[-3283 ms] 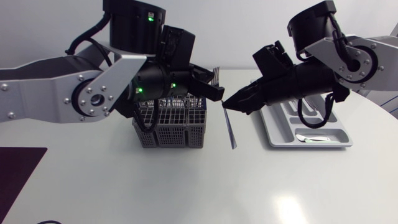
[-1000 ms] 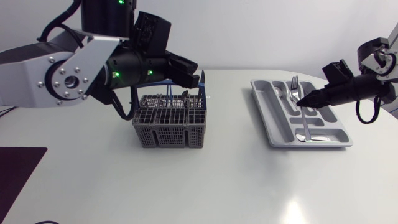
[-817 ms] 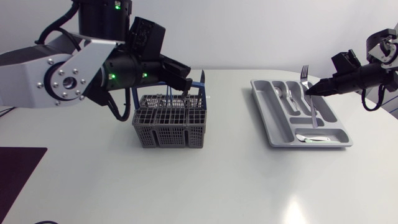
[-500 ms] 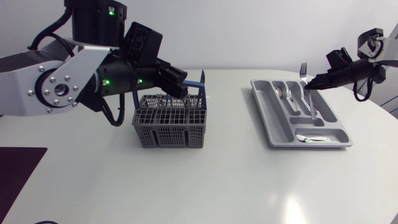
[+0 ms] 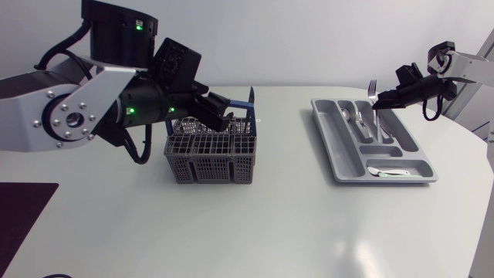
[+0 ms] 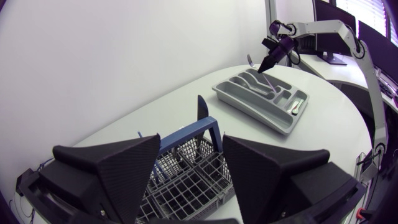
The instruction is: Unload the cutlery basket into the drawer organizer.
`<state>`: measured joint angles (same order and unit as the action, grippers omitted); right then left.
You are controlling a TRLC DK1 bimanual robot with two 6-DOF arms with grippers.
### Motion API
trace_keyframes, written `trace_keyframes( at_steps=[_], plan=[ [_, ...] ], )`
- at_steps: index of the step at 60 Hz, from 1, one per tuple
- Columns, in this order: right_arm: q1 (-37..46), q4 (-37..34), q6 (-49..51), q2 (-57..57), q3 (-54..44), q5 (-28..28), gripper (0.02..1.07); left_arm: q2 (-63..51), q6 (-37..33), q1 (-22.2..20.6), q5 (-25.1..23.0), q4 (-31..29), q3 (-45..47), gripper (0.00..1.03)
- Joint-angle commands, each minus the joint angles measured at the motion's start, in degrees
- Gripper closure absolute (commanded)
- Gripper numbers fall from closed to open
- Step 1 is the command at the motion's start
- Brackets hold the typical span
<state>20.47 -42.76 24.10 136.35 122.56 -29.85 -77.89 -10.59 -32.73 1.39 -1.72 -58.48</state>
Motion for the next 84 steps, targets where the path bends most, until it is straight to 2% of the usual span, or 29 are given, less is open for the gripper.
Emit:
trace_keyframes(
  at_steps=[1, 19, 27, 34, 40, 52, 65, 84],
  plan=[
    [0.8, -1.09, -2.39, 3.13, 2.24, 0.84, 0.95, 1.51, -1.1, 0.39, 0.02, -0.39, 1.53, 0.29],
    [0.98, -1.01, -2.92, 5.15, 2.86, 2.78, 0.92, 1.86, -1.1, -0.05, 0.02, -0.39, 2.05, 0.29],
    [0.98, -0.83, -2.92, 4.71, 1.54, 2.95, 0.64, 2.56, -1.1, -0.23, 0.19, -0.39, 2.4, 0.29],
    [0.98, -0.48, -2.92, 3.83, 0.4, 3.39, 0.34, 3.27, -1.1, -0.23, 0.55, -0.57, 2.84, 0.29],
    [0.89, 1.54, -2.83, 1.55, -2.5, 3.83, 0.23, 3.71, -1.45, -0.32, 0.81, -0.92, 3.19, 0.29],
    [-2.28, 7.69, -1.51, -10.14, -17.18, 3.48, 0.23, 7.93, -2.86, 0.39, 0.9, -3.29, 5.57, 0.29],
    [-8.96, 11.3, -0.81, -23.15, -31.42, 0.05, 0.23, 11.97, -4.97, 2.14, 0.9, -6.28, 9.96, 0.29],
    [-20.38, 12.09, -4.23, -32.47, -40.82, -2.59, 0.23, 15.48, -7.87, 7.51, -0.07, -7.16, 17.7, 0.29]
  ],
)
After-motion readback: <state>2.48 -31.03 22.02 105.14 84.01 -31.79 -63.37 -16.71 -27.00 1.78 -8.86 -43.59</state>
